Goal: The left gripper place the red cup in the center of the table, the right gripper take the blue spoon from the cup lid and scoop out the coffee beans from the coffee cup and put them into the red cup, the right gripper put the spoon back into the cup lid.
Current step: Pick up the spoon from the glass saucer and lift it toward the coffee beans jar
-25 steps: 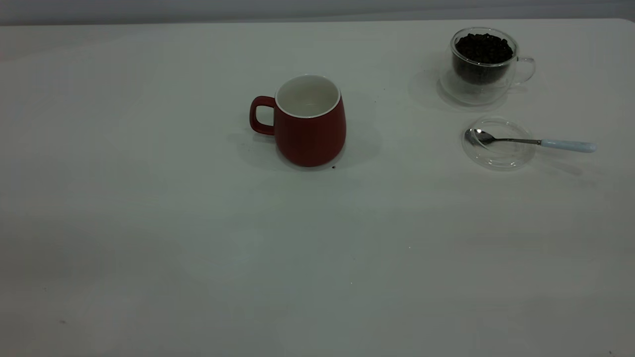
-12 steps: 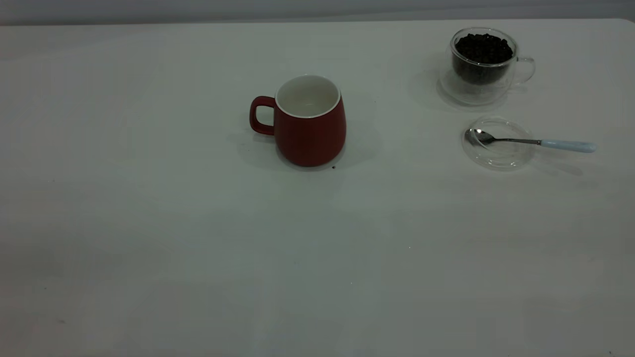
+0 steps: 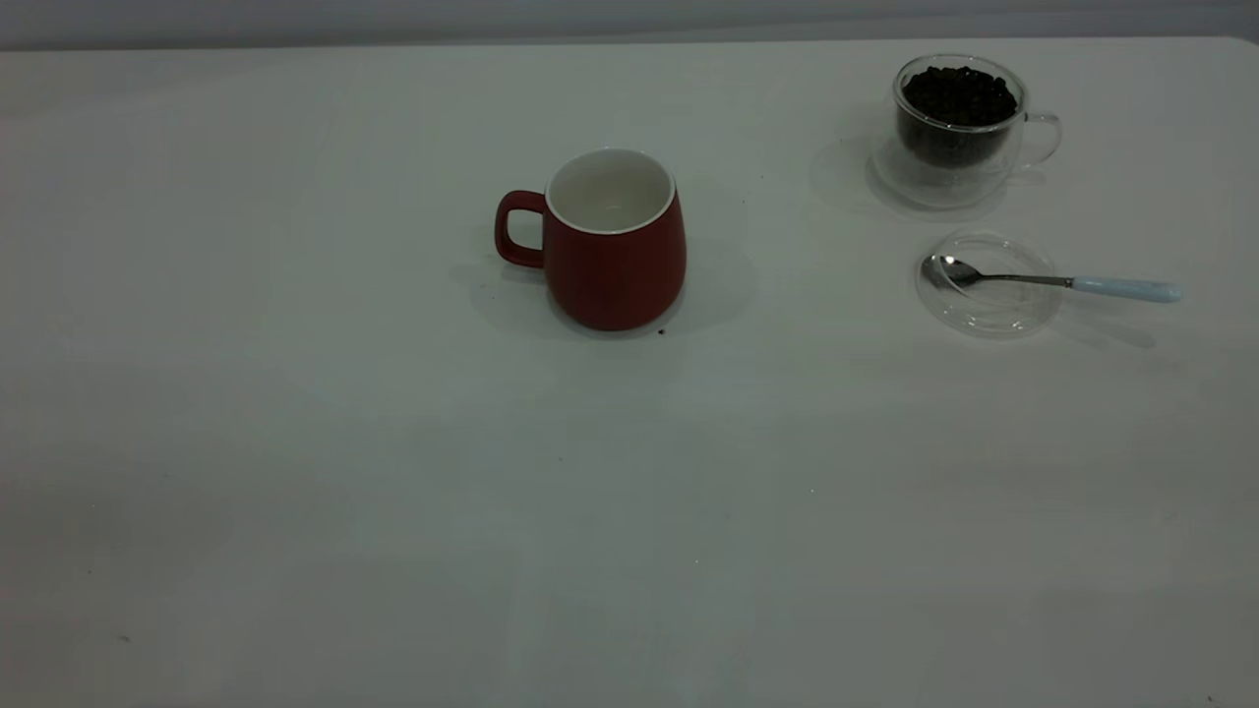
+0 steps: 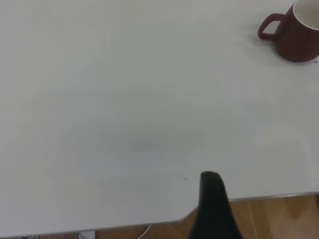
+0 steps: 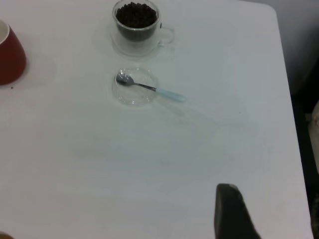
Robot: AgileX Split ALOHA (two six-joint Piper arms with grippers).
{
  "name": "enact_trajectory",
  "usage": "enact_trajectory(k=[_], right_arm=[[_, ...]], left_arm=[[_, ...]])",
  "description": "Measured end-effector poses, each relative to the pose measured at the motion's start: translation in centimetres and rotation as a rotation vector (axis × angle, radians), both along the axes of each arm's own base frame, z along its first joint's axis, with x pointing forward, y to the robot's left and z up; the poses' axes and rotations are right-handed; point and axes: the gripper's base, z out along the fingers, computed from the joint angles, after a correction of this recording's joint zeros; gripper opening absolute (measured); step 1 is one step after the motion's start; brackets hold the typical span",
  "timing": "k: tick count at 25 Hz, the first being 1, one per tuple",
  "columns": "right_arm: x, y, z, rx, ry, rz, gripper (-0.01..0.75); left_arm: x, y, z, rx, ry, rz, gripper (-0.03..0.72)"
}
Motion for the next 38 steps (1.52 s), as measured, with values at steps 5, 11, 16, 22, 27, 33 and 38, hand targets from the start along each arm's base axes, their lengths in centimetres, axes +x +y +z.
enact_trajectory(k=[5, 11, 16, 22, 27, 33, 38], right_arm=[[0.0, 0.0, 0.0, 0.001, 0.0, -0.001, 0.415], [0.0, 0.0, 0.0, 0.001, 0.0, -0.001, 0.415], [0.0, 0.1, 0.2, 0.024, -0.008, -0.007, 0.415], [3.6, 0.9, 1.6, 0.146, 0.01, 0.005, 0.494], [10.3, 1.3, 1.4, 0.183, 0.1, -0.023, 0.624], [19.4, 2.0, -2.7, 0.177, 0.368, -0.014, 0.63], [27.5, 3.0, -5.7, 0.178, 0.503, 0.056, 0.614]], left_arm=[[0.0, 0.0, 0.0, 0.003, 0.0, -0.002, 0.587], [0.0, 0.0, 0.0, 0.003, 0.0, -0.002, 0.587], [0.0, 0.0, 0.0, 0.003, 0.0, -0.002, 0.587], [0.0, 0.0, 0.0, 0.003, 0.0, -0.002, 0.587], [0.0, 0.0, 0.0, 0.003, -0.001, -0.002, 0.587], [0.0, 0.0, 0.0, 0.003, -0.001, -0.002, 0.587], [0.0, 0.0, 0.0, 0.003, -0.001, -0.002, 0.587]])
